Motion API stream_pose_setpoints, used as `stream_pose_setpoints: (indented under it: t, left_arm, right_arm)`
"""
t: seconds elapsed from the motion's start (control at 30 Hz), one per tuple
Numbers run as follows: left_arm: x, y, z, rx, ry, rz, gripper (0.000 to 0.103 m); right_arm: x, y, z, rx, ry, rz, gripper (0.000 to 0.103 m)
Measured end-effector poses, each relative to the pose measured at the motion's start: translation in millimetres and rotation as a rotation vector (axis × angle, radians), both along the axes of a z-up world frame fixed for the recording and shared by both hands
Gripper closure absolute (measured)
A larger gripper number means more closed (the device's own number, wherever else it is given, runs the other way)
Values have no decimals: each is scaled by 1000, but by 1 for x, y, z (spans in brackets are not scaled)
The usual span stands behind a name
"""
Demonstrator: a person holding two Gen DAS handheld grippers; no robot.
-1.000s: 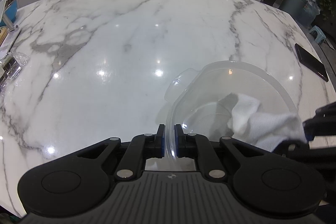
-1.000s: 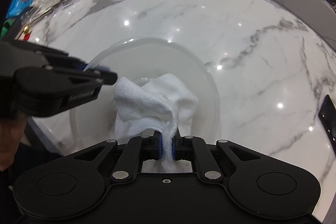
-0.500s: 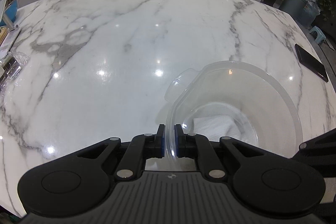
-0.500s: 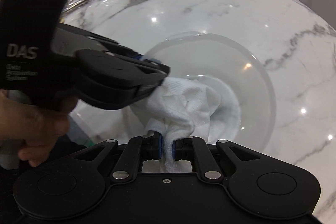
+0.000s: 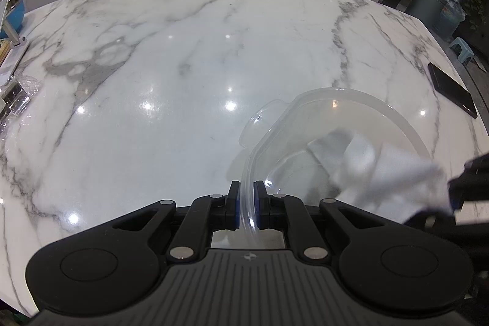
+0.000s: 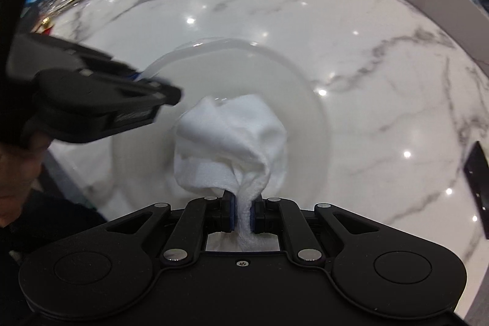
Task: Clean bowl
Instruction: 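Rub the towel on the bowl rim with the right gripper while the left gripper holds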
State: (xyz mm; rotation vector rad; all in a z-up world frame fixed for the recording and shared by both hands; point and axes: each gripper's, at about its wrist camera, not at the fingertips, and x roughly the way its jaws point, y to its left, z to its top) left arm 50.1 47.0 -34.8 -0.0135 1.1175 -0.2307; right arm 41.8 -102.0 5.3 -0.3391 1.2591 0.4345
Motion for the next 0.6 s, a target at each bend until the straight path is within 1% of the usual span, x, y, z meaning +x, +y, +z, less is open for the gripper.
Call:
stream_pose_setpoints:
  t: [0.17,0.4,0.6]
  left_arm:
    - [1,2,0,0,1,-1,96]
    - [0,1,0,0,2,-6,95]
    - [-1,0,0,-1,1,-7,95]
  right_arm:
    - [15,-5,0,-34,-58,-57,96]
    - [40,1,-1,27,-83,-128,96]
    - [48,17,1,59,-96,-124,96]
